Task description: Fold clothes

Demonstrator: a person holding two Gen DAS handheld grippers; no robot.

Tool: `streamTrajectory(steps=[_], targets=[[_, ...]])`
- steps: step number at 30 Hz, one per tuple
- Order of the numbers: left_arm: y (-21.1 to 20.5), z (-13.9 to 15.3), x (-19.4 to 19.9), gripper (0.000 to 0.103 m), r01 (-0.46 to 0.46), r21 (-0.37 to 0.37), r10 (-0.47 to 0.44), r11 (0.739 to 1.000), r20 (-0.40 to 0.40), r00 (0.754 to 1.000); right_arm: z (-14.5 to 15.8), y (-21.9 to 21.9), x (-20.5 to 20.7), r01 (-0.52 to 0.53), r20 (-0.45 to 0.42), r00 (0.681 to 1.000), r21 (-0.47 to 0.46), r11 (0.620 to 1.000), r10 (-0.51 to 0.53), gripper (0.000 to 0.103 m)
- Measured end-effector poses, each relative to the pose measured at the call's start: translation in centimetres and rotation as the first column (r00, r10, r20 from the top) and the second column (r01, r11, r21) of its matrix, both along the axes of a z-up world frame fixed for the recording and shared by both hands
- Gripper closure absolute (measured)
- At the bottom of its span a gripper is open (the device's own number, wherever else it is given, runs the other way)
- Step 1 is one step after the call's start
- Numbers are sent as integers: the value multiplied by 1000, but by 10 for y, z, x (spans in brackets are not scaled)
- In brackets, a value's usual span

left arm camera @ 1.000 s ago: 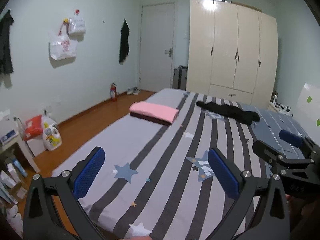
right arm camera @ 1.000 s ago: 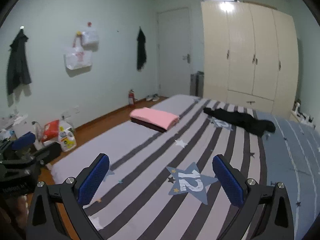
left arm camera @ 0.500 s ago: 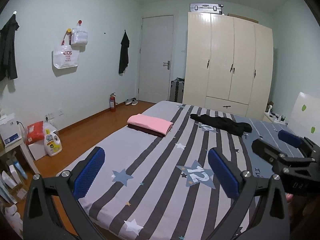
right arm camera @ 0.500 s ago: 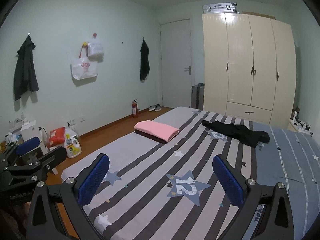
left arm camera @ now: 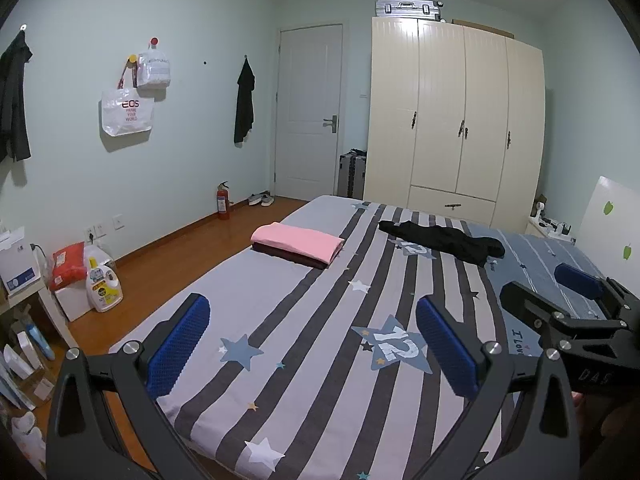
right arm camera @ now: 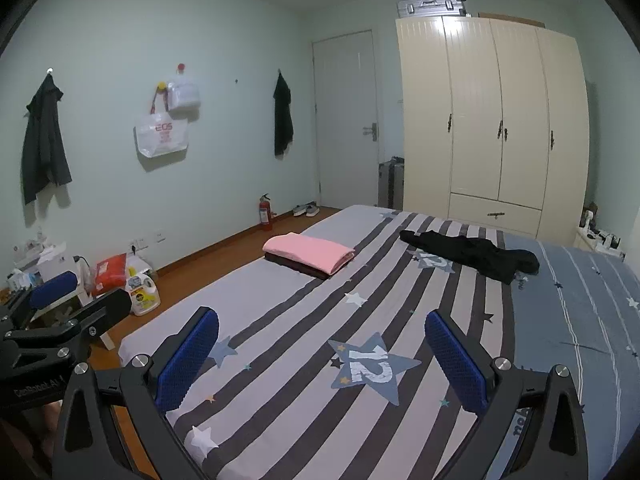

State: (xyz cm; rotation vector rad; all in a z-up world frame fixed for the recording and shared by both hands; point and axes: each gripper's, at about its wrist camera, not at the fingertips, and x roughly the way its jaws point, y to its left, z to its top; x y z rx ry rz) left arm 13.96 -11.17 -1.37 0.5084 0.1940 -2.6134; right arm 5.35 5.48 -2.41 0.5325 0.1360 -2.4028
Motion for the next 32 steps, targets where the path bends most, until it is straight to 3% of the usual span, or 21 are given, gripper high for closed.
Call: streamTrajectory(steps=[32], targets=[[7, 6, 5, 1, -22, -28, 22, 999, -20, 1000, 4, 7, -9, -20, 7, 1000, -19, 1000, 20, 1]])
